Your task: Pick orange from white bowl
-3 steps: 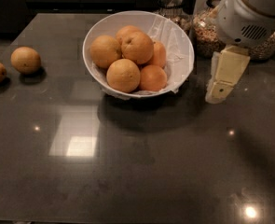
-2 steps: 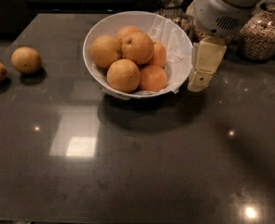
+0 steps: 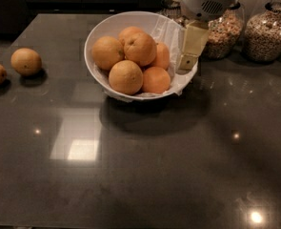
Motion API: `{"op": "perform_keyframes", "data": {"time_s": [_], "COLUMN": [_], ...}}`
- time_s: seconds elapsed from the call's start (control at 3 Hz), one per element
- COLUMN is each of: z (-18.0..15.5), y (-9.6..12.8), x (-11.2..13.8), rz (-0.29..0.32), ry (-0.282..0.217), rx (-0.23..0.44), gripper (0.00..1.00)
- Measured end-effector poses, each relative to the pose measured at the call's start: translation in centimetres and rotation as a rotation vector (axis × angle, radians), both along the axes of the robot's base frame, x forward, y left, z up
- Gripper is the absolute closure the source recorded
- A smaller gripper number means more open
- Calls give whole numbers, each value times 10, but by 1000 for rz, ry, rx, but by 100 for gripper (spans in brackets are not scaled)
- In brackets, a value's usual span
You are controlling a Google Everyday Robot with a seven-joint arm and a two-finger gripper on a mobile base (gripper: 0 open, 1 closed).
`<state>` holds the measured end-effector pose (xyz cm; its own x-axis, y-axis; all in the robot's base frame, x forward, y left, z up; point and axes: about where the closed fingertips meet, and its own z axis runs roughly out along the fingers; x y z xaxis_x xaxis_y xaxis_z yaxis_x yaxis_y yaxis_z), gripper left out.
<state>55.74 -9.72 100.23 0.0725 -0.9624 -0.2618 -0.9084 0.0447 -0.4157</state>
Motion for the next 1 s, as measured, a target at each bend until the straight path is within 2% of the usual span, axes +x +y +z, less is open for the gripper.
{"op": "perform_keyframes", "data": {"time_s": [0.33,1.0], "z": [0,-5], "y": [0,18], "x": [0,33], "rz": [1,0], "ry": [-1,-35], "rx": [2,171], "gripper": [0,0]}}
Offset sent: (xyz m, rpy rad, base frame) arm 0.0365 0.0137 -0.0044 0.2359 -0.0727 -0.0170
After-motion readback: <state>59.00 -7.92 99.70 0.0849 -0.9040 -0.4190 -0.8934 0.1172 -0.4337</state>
